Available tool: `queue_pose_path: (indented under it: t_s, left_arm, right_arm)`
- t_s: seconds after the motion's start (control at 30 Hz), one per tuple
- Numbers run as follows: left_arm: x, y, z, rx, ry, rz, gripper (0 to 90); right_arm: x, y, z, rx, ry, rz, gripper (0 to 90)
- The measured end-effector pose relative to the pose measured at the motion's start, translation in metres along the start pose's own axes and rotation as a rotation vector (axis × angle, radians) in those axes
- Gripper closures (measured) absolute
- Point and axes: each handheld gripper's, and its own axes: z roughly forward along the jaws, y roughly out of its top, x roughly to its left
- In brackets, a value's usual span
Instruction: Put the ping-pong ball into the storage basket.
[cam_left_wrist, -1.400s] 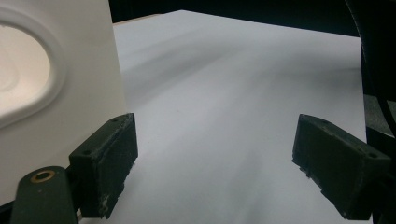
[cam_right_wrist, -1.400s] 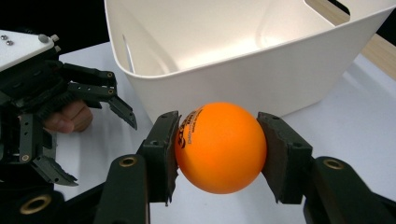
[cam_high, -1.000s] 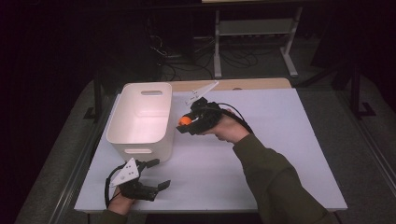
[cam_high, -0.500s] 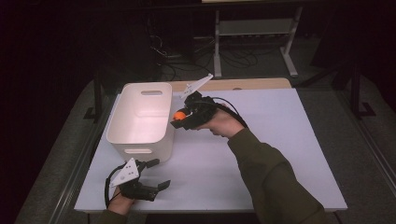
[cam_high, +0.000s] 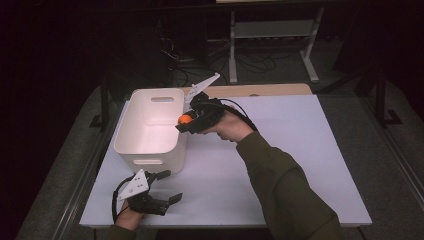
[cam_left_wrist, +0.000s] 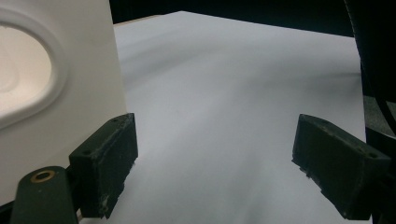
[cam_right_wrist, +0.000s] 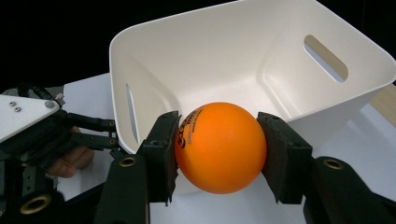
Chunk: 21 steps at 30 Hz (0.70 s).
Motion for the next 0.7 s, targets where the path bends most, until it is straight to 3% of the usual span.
queue_pose_path:
  t_s: [0.7]
  left_arm:
    - [0.000, 0.000, 0.000, 0.000, 0.001, 0.000, 14.0]
  right_arm:
    - [0.002, 0.022, 0.028, 0.010, 0.021, -0.007, 49.5]
